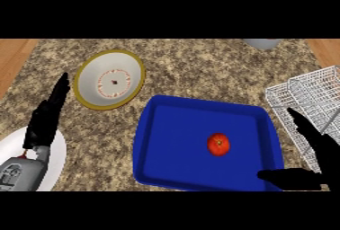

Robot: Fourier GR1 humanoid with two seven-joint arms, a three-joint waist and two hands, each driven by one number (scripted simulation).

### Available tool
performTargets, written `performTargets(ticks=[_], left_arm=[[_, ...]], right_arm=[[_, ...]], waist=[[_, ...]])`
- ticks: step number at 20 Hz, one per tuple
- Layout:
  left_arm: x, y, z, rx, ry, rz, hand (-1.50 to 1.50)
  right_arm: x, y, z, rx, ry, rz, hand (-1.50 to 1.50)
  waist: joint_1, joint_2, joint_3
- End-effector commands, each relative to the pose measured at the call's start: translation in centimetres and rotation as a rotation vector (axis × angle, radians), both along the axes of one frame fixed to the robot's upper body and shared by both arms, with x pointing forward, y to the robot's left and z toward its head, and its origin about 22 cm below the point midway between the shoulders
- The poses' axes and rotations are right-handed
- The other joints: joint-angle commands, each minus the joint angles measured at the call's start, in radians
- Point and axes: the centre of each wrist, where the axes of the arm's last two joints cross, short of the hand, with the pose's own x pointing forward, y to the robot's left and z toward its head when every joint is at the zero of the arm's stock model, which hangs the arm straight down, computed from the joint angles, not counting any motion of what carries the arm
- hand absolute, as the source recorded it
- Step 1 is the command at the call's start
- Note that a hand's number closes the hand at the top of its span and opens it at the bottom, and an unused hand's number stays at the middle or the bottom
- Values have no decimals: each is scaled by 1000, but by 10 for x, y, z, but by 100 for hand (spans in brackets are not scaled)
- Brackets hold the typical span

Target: Pick the tomato from the tray and place it in the tiered basket

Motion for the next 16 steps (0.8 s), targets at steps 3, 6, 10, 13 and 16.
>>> performTargets(ticks=[3, 6, 10, 13, 16], left_arm=[[-8, -17, -18, -8, 2, 1, 0], [2, 1, -1, 3, -2, 1, 0], [-3, -8, 0, 1, -1, 0, 0], [-12, 6, -11, -10, 2, 16, 0], [-5, 3, 4, 7, 8, 22, 0]], right_arm=[[29, 35, 40, -74, 143, -15, -150], [62, 43, 22, -38, 209, -36, -150], [69, 73, 8, -45, 312, -15, -150], [67, 64, 4, -78, 359, -3, -150], [72, 72, 5, -129, 384, -4, -150]], waist=[[-1, -1, 2], [1, 1, 3], [4, 1, 3], [-7, 0, 3], [-7, -2, 3]])
